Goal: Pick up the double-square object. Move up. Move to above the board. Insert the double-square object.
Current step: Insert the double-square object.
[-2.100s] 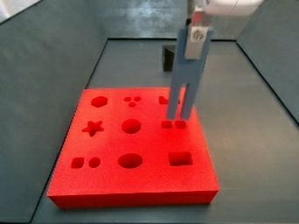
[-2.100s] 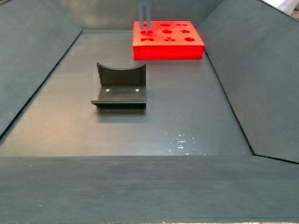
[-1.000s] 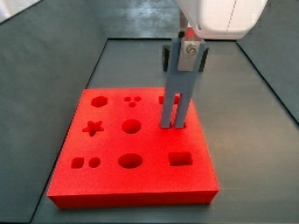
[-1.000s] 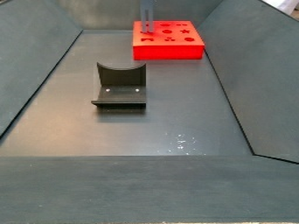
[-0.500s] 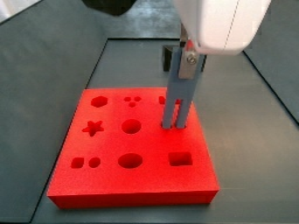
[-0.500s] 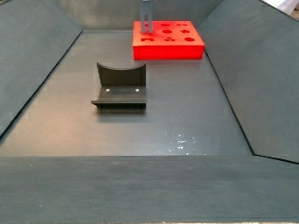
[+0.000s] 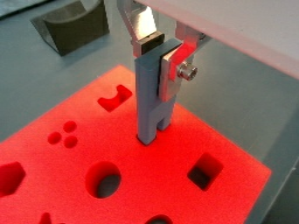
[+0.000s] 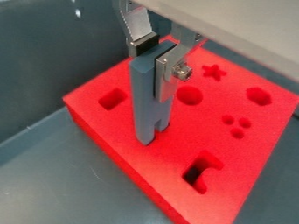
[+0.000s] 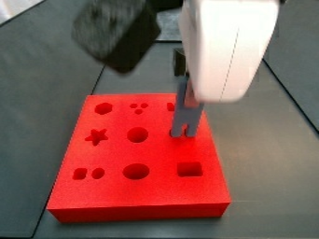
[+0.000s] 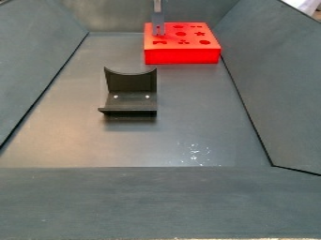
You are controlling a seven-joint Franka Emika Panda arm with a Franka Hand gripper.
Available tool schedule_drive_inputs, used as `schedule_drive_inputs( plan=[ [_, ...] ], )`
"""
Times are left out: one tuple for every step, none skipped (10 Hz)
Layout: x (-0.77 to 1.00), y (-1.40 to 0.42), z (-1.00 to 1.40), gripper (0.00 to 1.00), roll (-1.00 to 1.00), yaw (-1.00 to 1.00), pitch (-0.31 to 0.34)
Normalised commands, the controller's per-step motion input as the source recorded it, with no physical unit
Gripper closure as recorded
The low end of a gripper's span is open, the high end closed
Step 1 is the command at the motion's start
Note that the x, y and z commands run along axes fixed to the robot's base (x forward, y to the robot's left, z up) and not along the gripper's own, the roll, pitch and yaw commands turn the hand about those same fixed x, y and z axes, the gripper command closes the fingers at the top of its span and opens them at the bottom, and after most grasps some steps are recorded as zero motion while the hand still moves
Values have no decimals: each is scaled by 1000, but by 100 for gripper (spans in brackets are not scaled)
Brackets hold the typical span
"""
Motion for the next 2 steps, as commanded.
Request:
schedule_drive_inputs(
  plan=[
    [0,0,-23,100,-3,0,-67],
    [0,0,0,100,0,0,0]
  ],
)
